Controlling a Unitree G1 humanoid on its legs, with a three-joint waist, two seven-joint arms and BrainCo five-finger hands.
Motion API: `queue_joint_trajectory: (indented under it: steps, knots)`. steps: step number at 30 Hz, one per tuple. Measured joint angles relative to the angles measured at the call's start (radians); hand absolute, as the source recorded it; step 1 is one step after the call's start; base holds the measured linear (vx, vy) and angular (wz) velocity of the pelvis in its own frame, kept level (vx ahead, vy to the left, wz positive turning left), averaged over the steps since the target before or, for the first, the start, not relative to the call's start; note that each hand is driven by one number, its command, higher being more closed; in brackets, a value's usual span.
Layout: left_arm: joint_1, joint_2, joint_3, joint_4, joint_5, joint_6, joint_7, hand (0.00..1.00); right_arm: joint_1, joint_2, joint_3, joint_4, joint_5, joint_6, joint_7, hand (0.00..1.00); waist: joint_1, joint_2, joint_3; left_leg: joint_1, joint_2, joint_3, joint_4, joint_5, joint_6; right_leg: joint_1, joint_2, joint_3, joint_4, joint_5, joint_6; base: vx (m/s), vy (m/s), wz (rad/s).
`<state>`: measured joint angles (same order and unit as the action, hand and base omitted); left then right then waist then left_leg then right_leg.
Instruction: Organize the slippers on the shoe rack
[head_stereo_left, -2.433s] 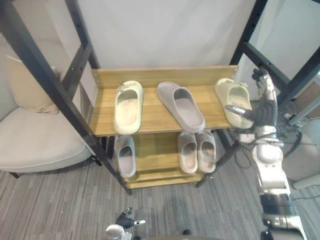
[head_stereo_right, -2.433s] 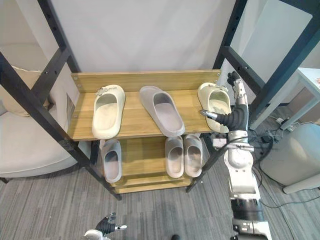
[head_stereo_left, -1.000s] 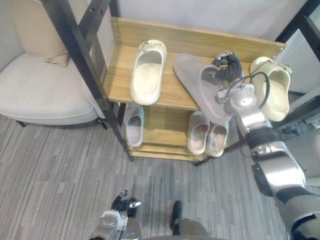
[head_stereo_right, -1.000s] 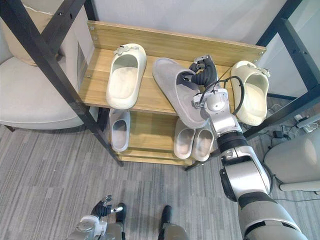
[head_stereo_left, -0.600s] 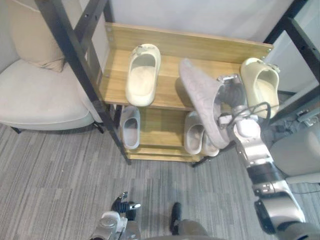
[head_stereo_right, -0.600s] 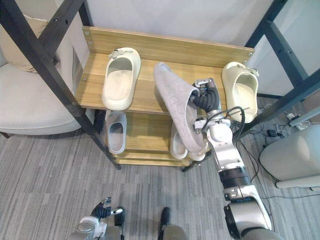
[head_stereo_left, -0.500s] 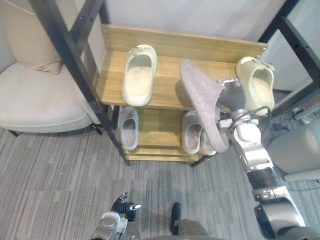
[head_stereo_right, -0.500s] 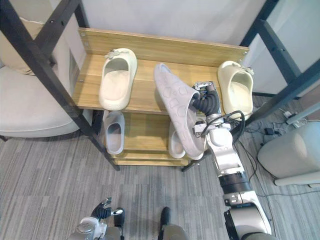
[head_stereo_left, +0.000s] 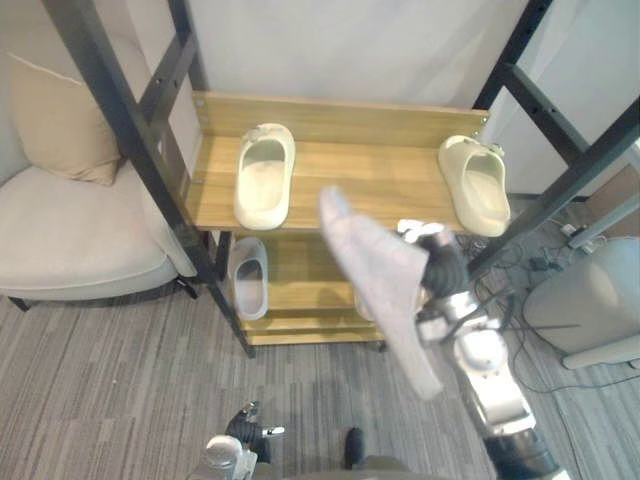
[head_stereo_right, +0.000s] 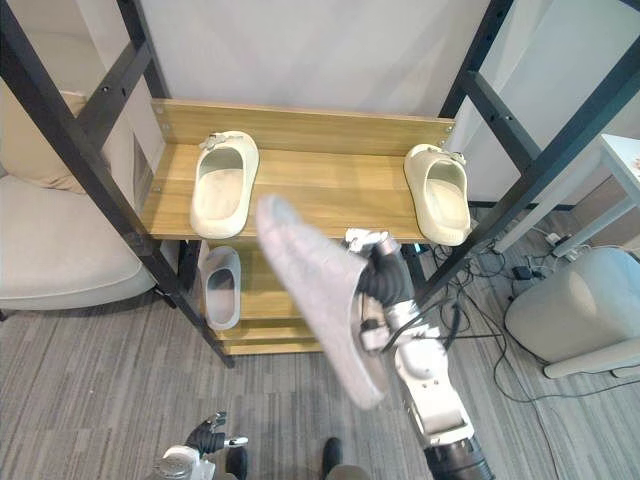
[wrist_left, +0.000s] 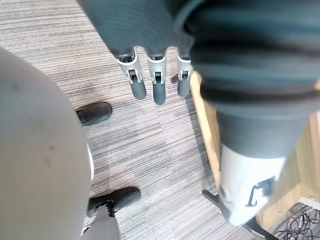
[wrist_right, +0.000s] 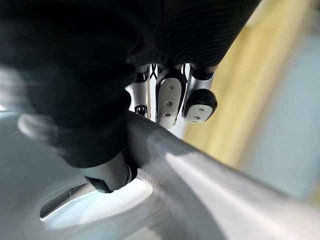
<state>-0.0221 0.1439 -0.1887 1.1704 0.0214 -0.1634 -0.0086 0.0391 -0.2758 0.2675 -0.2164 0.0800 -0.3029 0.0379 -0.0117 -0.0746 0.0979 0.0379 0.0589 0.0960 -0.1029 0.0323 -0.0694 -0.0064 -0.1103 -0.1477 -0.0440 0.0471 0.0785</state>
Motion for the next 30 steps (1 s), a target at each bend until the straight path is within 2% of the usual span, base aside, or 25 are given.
queue_joint_trajectory:
  steps: [2, 3, 4, 5, 6, 7, 8, 10, 15, 18, 22, 24, 28, 30]
  knots:
    - [0.001, -0.005, -0.002, 0.000, 0.000, 0.000, 0.000, 0.00, 0.021, 0.001, 0.034, 0.027, -0.004, -0.001, 0.009, 1.00, 0.000, 0.011, -0.002, 0.000, 0.000, 0.000, 0.000, 0.000, 0.000, -0.002, 0.000, 0.001, 0.007, -0.004, 0.003, -0.02, -0.002, 0.00]
    - [0.001, -0.007, -0.007, 0.000, 0.001, 0.000, 0.000, 0.00, 0.018, 0.001, 0.052, 0.080, -0.011, -0.003, 0.011, 1.00, 0.001, 0.021, 0.006, -0.009, 0.003, 0.003, 0.010, -0.007, -0.001, -0.019, -0.002, 0.002, 0.040, -0.021, 0.006, -0.04, -0.006, 0.02]
    - [-0.002, -0.007, -0.008, -0.002, 0.003, -0.001, 0.000, 0.00, 0.015, 0.004, 0.059, 0.121, -0.024, -0.003, 0.012, 1.00, 0.001, 0.021, 0.013, -0.038, 0.004, 0.003, 0.052, -0.025, -0.001, -0.048, -0.008, 0.005, 0.087, -0.038, 0.001, -0.11, -0.018, 0.10]
    - [-0.015, -0.002, -0.006, -0.013, -0.003, -0.007, 0.001, 0.00, -0.007, 0.002, 0.071, 0.196, -0.047, 0.001, 0.011, 1.00, 0.003, 0.022, 0.038, -0.133, 0.012, 0.000, 0.208, -0.090, 0.001, -0.112, -0.019, 0.005, 0.190, -0.078, -0.005, -0.16, -0.024, 0.09]
    - [-0.040, -0.002, -0.006, -0.027, -0.008, -0.010, 0.003, 0.00, -0.036, -0.006, 0.077, 0.241, -0.078, 0.010, 0.007, 1.00, 0.011, 0.039, 0.075, -0.218, 0.024, -0.008, 0.353, -0.149, -0.001, -0.159, -0.015, 0.004, 0.262, -0.102, -0.012, -0.19, -0.022, 0.06]
    - [-0.050, -0.002, -0.006, -0.030, -0.008, -0.010, 0.003, 0.00, -0.051, -0.010, 0.081, 0.257, -0.087, 0.014, 0.006, 1.00, 0.012, 0.048, 0.088, -0.249, 0.030, -0.014, 0.402, -0.169, -0.003, -0.178, -0.012, 0.004, 0.289, -0.111, -0.012, -0.20, -0.017, 0.04]
    - [-0.073, -0.007, -0.006, -0.034, -0.017, -0.014, 0.004, 0.00, -0.097, -0.013, 0.090, 0.301, -0.118, 0.025, -0.006, 1.00, 0.011, 0.071, 0.119, -0.330, 0.046, -0.026, 0.508, -0.205, -0.002, -0.243, -0.007, -0.003, 0.366, -0.138, -0.017, -0.15, -0.011, 0.06]
    - [-0.098, -0.009, -0.004, -0.056, -0.036, -0.025, 0.005, 0.00, -0.162, -0.015, 0.089, 0.341, -0.134, 0.030, -0.024, 1.00, 0.013, 0.086, 0.168, -0.411, 0.054, -0.041, 0.603, -0.235, -0.004, -0.319, -0.009, -0.005, 0.465, -0.175, -0.021, -0.21, -0.024, 0.10]
    - [-0.138, 0.007, 0.039, -0.132, -0.086, -0.064, 0.050, 0.00, -0.292, -0.001, 0.054, 0.335, -0.163, 0.039, -0.108, 1.00, 0.025, 0.082, 0.223, -0.622, 0.079, -0.065, 0.878, -0.334, -0.002, -0.545, -0.033, -0.001, 0.760, -0.289, -0.026, -0.17, -0.008, -0.01]
    - [-0.152, 0.001, 0.097, -0.211, -0.116, -0.075, 0.073, 0.00, -0.352, -0.002, 0.021, 0.243, -0.191, 0.038, -0.180, 1.00, 0.036, 0.084, 0.237, -0.790, 0.090, -0.078, 1.073, -0.406, 0.010, -0.712, -0.047, 0.016, 0.954, -0.359, -0.024, -0.11, 0.000, -0.03]
    - [-0.166, 0.000, 0.126, -0.303, -0.131, -0.098, 0.080, 0.00, -0.464, -0.023, -0.006, 0.241, -0.199, 0.040, -0.235, 1.00, 0.043, 0.089, 0.261, -0.945, 0.101, -0.102, 1.224, -0.447, 0.013, -0.855, -0.051, 0.019, 1.093, -0.397, -0.027, -0.12, 0.045, 0.01]
    - [-0.184, 0.001, 0.135, -0.342, -0.142, -0.108, 0.084, 0.00, -0.536, -0.049, -0.029, 0.256, -0.199, 0.040, -0.261, 1.00, 0.058, 0.093, 0.268, -1.031, 0.101, -0.115, 1.291, -0.459, 0.015, -0.935, -0.059, 0.017, 1.162, -0.413, -0.030, -0.12, 0.054, 0.06]
    - [-0.200, 0.002, 0.141, -0.407, -0.142, -0.117, 0.080, 0.00, -0.717, -0.092, -0.030, 0.384, -0.198, 0.050, -0.299, 1.00, 0.074, 0.095, 0.270, -1.148, 0.089, -0.131, 1.354, -0.460, 0.014, -1.045, -0.080, 0.017, 1.242, -0.433, -0.034, -0.07, 0.005, 0.13]
    - [-0.201, -0.001, 0.161, -0.435, -0.162, -0.125, 0.072, 0.00, -0.804, -0.102, -0.032, 0.445, -0.198, 0.070, -0.333, 1.00, 0.087, 0.096, 0.270, -1.197, 0.099, -0.133, 1.374, -0.459, 0.013, -1.091, -0.086, 0.009, 1.271, -0.445, -0.041, 0.00, -0.048, 0.15]
